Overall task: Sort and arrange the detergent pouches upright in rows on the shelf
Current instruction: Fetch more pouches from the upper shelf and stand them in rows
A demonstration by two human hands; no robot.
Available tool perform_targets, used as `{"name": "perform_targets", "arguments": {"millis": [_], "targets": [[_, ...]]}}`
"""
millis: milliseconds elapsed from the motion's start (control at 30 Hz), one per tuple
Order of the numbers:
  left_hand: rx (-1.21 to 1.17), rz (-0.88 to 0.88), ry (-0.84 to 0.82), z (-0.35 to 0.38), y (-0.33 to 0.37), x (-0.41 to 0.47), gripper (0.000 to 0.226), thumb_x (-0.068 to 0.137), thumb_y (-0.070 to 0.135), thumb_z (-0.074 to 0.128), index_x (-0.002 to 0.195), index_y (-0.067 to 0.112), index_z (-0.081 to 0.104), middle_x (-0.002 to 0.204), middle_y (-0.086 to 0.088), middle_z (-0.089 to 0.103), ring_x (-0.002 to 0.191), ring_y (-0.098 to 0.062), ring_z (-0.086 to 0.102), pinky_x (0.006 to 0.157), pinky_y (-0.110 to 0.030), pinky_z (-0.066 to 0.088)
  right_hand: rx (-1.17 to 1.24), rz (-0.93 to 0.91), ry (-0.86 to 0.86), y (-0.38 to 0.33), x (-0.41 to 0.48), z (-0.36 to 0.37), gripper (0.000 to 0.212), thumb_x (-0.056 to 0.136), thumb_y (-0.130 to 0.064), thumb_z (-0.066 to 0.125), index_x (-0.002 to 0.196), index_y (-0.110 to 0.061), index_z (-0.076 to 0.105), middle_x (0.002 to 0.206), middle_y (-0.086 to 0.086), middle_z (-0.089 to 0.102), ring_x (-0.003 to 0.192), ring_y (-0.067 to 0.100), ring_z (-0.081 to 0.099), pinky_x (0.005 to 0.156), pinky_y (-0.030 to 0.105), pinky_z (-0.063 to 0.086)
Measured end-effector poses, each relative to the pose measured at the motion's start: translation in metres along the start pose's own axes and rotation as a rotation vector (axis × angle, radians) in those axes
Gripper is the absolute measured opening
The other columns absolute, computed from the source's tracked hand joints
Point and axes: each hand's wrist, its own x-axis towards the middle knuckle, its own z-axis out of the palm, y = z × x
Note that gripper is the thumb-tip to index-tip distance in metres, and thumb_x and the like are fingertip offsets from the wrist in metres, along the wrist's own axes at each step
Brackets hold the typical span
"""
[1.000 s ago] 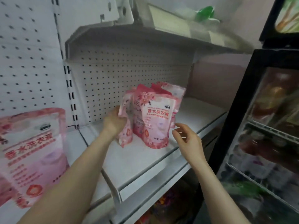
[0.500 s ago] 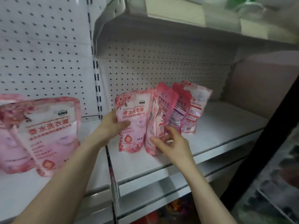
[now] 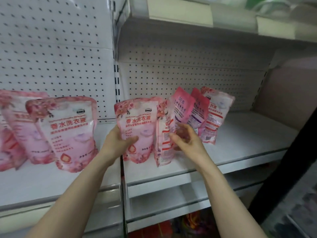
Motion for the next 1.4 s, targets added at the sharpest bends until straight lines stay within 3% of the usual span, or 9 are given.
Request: {"name": "perform_targets", "arguments": {"millis": [133,300,367,433,533,700,833,1067,1400], "targets": [[0.0,0.015,-0.01,-0.006,0.004,-0.01,0.033,0.081,0.006,0.071,0.112,0.014,0.059,0.099,0.0,0.072,0.087,-0.017,0.071,0.076,-0.038,0.059,-0.199,0.027,-0.096,-0.011,0.004,0.006,0.087,0.077,-0.068,0.065,0.148,-0.03,0.034,0.134,-0.018,0.054,0.124,0.008,0.054,0.107,0.039,0.046],[-0.065,0.008,0.031,-0.004,-0.003,-0.014,0.036,0.08,0.009,0.074,0.114,0.013,0.062,0.102,-0.003,0.073,0.09,-0.02,0.072,0.078,-0.041,0.059,-0.463,-0.042,0.058,-0.016,-0.008,0.04,0.099,0.079,-0.075,0.053,0.156,-0.025,0.014,0.155,0.0,0.039,0.139,0.023,0.042,0.111,0.047,0.04],[-0.092,0.005,0.049,-0.003,-0.005,-0.014,0.035,0.081,0.009,0.073,0.114,0.011,0.063,0.104,-0.005,0.073,0.09,-0.021,0.072,0.077,-0.039,0.059,-0.57,-0.085,0.136,-0.017,-0.011,0.053,0.104,0.073,-0.072,0.064,0.152,-0.02,0.021,0.153,0.003,0.036,0.138,0.025,0.041,0.104,0.048,0.045],[-0.11,-0.008,0.049,-0.003,-0.006,-0.015,0.033,0.082,0.008,0.071,0.114,0.011,0.063,0.106,-0.005,0.073,0.091,-0.02,0.072,0.077,-0.037,0.058,-0.609,-0.161,0.221,-0.011,-0.007,0.057,0.082,0.077,-0.05,0.071,0.142,-0.014,0.036,0.141,0.008,0.043,0.124,0.03,0.051,0.091,0.046,0.052],[-0.098,-0.013,0.031,-0.005,-0.006,-0.016,0.031,0.086,0.011,0.068,0.116,0.015,0.061,0.107,0.0,0.073,0.094,-0.018,0.071,0.082,-0.041,0.058,-0.299,-0.097,0.258,-0.005,-0.005,0.047,0.046,0.083,-0.013,0.064,0.127,-0.017,0.049,0.124,0.002,0.058,0.111,0.023,0.059,0.094,0.042,0.051],[-0.098,0.013,0.086,0.002,-0.007,-0.02,0.033,0.088,0.013,0.065,0.119,0.021,0.055,0.107,0.003,0.071,0.097,-0.018,0.069,0.083,-0.044,0.057,0.046,-0.152,0.432,0.003,-0.018,0.025,0.038,0.09,-0.011,0.061,0.117,-0.033,0.045,0.119,-0.01,0.062,0.11,0.011,0.061,0.078,0.01,0.047],[-0.095,0.009,0.12,0.006,-0.003,-0.023,0.036,0.089,0.013,0.063,0.123,0.02,0.053,0.111,0.001,0.069,0.099,-0.02,0.068,0.085,-0.049,0.056,0.022,-0.075,0.347,0.006,-0.015,0.035,0.058,0.075,-0.044,0.072,0.126,-0.034,0.047,0.12,-0.013,0.065,0.109,0.01,0.062,0.086,0.028,0.051],[-0.14,0.131,0.271,0.003,0.026,-0.061,0.033,0.089,0.011,0.064,0.119,0.017,0.052,0.103,-0.002,0.071,0.088,-0.019,0.07,0.074,-0.042,0.059,0.164,-0.033,0.443,-0.002,-0.006,0.016,0.02,0.083,-0.026,0.076,0.102,-0.031,0.069,0.1,-0.012,0.073,0.095,0.011,0.07,0.091,0.044,0.057],[-0.324,0.031,0.469,-0.059,0.005,-0.187,0.03,0.088,0.002,0.062,0.116,0.012,0.053,0.103,-0.007,0.071,0.084,-0.016,0.072,0.066,-0.03,0.059,0.501,-0.019,0.138,-0.038,-0.079,0.068,0.037,0.085,-0.011,0.075,0.119,-0.021,0.064,0.11,-0.006,0.074,0.097,0.007,0.072,0.078,0.025,0.058]]}}
